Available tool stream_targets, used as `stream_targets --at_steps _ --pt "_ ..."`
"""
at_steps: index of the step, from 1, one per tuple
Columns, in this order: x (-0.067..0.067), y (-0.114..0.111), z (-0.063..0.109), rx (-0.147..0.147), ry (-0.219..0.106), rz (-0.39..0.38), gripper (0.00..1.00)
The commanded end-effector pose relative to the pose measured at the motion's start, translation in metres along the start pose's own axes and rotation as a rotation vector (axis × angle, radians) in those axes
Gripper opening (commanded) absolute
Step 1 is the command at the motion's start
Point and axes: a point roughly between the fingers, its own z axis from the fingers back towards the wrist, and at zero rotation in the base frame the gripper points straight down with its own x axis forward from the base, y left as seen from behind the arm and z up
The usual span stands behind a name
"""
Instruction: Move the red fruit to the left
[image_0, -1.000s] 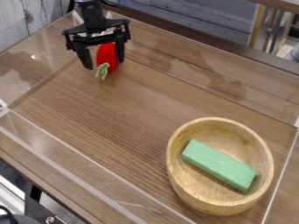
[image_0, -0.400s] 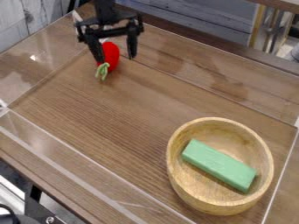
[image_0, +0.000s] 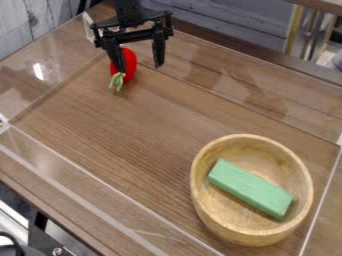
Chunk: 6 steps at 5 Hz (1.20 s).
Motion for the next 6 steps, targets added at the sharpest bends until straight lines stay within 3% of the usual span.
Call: stream_targets --at_steps 1,2,3,5,6 --pt "0.001 -0.002 0.037 -0.036 -0.093 0.022 1.00" --pt "-0.002 0.004 0.044 -0.042 -0.092 0.059 1.00" --pt "-0.014 -0.006 0.048 -0.031 -0.079 0.043 1.00" --pt "-0.049 -0.022 0.050 0.012 -0.043 -0.043 1.00" --pt "-0.059 -0.025 0.046 0.034 -0.019 -0.092 1.00"
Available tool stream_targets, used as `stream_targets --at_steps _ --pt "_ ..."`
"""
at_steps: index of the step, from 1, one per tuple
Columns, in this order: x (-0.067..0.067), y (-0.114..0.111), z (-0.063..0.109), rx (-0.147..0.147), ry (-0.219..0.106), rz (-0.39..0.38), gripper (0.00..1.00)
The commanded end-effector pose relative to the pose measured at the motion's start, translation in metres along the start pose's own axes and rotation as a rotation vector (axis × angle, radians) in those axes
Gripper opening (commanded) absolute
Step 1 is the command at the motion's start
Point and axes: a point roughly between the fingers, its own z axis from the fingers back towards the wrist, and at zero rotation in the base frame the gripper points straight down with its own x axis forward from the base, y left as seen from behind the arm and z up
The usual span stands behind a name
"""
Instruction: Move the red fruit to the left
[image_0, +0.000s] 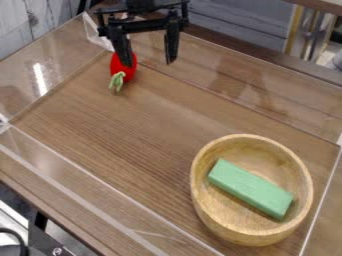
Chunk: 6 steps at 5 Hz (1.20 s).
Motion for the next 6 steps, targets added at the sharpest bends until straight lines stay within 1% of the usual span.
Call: stream_targets --at_steps 1,2,3,4,5,6 --pt "0.001 -0.007 0.008 0.003 -0.039 -0.094 1.00" --pt "0.005 -0.010 -0.003 0.019 -0.016 -0.169 1.00" --pt "-0.003 -0.004 -0.008 0.059 -0.028 -0.342 1.00" --pt "-0.006 0.001 -0.009 0.068 -0.075 -0.424 1.00" --pt "0.010 -0.002 -0.009 0.071 -0.143 -0.416 1.00" --pt "0.023 -0.004 -0.012 0.079 -0.187 -0.393 1.00"
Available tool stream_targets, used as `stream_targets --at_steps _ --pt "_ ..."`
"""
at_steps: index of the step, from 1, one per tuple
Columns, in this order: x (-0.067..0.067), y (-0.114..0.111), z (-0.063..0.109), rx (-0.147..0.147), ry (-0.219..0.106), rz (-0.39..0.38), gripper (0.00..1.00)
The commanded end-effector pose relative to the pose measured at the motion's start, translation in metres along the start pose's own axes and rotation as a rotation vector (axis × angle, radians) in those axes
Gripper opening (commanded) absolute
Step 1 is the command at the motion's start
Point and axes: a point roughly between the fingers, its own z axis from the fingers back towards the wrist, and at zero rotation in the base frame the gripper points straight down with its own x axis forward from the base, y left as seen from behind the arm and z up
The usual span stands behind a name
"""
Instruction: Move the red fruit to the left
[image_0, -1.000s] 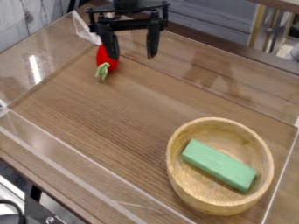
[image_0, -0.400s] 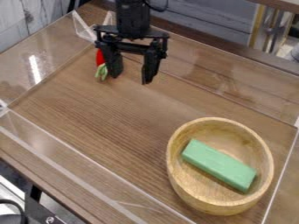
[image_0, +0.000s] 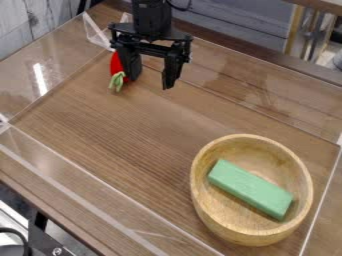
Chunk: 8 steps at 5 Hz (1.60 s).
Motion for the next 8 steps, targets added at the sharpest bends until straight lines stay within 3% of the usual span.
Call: stream_targets --at_steps 1,2,4,5,7,8 --pt "0.006 0.010 0.005 0.013 -0.082 0.038 1.00" --pt "0.000 0.016 0.000 0.014 -0.110 0.071 1.00" --pt "0.008 0.005 0.021 0.027 -0.167 0.112 1.00" --pt "0.007 0.000 0.023 0.034 -0.185 0.100 1.00" --pt "-0.001 0.004 0.016 0.042 -0.177 0.115 1.00" --pt "0.003 0.003 0.009 0.058 -0.183 0.120 1.00"
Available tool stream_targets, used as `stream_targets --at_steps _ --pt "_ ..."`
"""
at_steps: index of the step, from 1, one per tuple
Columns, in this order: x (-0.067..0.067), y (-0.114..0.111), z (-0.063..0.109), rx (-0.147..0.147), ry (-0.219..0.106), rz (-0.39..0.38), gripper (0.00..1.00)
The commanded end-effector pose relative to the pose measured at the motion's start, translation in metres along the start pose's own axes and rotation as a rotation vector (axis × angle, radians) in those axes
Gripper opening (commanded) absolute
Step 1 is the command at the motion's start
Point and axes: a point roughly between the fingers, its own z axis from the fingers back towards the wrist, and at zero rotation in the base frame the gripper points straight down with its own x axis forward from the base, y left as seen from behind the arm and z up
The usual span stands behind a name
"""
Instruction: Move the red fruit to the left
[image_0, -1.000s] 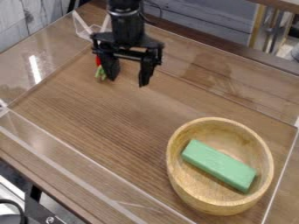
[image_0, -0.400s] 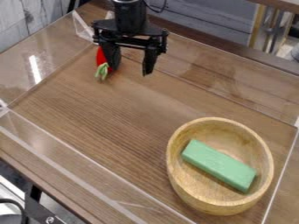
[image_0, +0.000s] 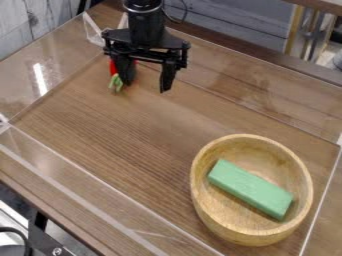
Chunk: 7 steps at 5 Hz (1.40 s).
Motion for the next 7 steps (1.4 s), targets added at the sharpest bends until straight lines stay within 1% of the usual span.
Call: stream_targets --at_steps 1,2,3,4,5,7 --pt "0.007 -0.007 0.006 0.004 -0.047 0.001 1.00" --pt "0.016 -0.011 0.008 0.013 -0.043 0.023 1.00" --pt "0.026 -0.012 0.012 0.022 -0.043 0.036 0.00" --pt "0.028 -0.009 0.019 0.013 -0.033 -0.013 1.00" --pt "0.029 -0.004 0.023 -0.002 -0.023 -0.038 1.00" --pt "0.014 0.024 0.027 -0.037 -0.004 -0.060 1.00"
